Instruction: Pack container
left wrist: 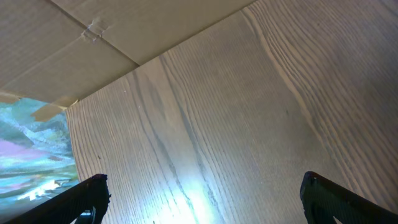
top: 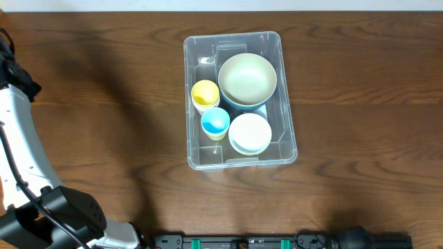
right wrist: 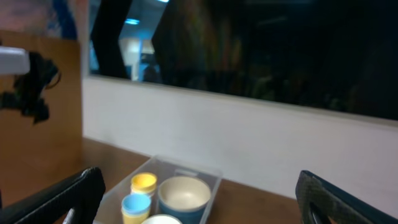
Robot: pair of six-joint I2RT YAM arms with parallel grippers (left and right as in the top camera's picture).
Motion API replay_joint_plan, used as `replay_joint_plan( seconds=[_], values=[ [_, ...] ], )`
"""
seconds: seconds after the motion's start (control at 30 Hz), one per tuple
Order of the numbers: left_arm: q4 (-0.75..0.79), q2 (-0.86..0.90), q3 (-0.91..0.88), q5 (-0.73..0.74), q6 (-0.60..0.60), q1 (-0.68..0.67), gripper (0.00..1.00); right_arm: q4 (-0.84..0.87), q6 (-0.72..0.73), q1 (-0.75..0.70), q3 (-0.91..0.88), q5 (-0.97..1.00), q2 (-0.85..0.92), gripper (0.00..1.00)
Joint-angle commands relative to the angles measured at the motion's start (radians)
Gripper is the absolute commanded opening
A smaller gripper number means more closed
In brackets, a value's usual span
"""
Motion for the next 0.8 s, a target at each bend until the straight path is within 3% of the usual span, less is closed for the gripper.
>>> replay_joint_plan(
  seconds=[0.0,0.5,0.77],
  values=[
    [-0.002,0.007,0.003,-0.019,0.005,0.003,0.98,0.047,-0.020,-0.014,-0.091,-0.116,-0.005,0.99],
    [-0.002,0.007,0.003,-0.019,0.005,0.003,0.98,0.516,0.078,-0.014,-0.583,-0.214,-0.005,0.99],
    [-0.002,0.007,0.003,-0.019,0.005,0.003,0.98,0.584,0.077,-0.014,-0.844,-0.096,-0.005,0.99]
  ],
)
